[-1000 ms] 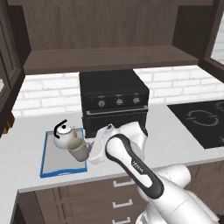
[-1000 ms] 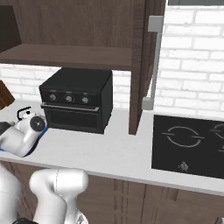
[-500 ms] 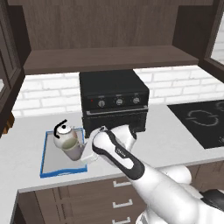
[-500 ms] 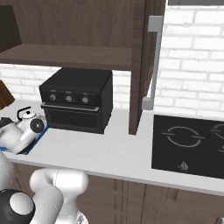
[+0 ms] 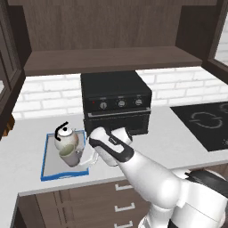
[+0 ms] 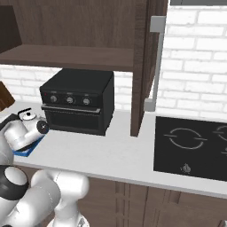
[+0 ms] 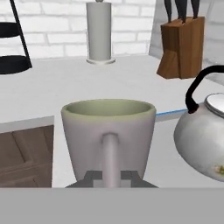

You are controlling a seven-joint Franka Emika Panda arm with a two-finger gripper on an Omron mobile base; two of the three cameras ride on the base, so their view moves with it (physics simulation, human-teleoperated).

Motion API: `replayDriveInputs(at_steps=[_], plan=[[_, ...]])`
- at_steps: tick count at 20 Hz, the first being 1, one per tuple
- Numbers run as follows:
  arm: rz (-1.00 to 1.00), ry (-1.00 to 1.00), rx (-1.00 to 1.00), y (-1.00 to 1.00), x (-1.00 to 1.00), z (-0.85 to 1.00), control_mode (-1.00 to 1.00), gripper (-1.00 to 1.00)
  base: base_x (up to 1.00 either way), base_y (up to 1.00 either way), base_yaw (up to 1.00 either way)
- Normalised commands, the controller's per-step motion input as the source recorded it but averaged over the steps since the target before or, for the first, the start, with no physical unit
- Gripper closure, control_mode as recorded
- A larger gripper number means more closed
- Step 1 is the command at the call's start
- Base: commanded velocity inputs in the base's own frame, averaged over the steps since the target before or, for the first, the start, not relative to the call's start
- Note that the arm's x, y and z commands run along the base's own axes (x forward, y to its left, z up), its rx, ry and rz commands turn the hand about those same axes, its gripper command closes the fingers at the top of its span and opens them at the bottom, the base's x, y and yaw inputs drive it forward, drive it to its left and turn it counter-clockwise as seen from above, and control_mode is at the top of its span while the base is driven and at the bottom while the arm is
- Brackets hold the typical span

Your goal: Pick the kettle from the counter and place it on the tray. Then pick the mug from the cabinet and place it on the tray. Then close the cabinet doors.

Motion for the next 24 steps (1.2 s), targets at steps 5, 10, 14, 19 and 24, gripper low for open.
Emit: replayDriveInputs(at_steps=[5,10,14,19,24], plan=[[0.13,0.04,0.0,0.17,-0.01,-0.32,-1.0,1.0,0.0,0.0,0.0],[0.02,0.0,0.0,0.24,0.07,-0.22,-1.0,1.0,0.0,0.0,0.0],[0.0,0.0,0.0,0.19,0.2,-0.14,-1.0,1.0,0.0,0.0,0.0],[0.0,0.0,0.0,0.14,0.15,-0.18,-1.0,1.0,0.0,0.0,0.0],[0.0,0.0,0.0,0.05,0.2,-0.15,-1.0,1.0,0.0,0.0,0.0]])
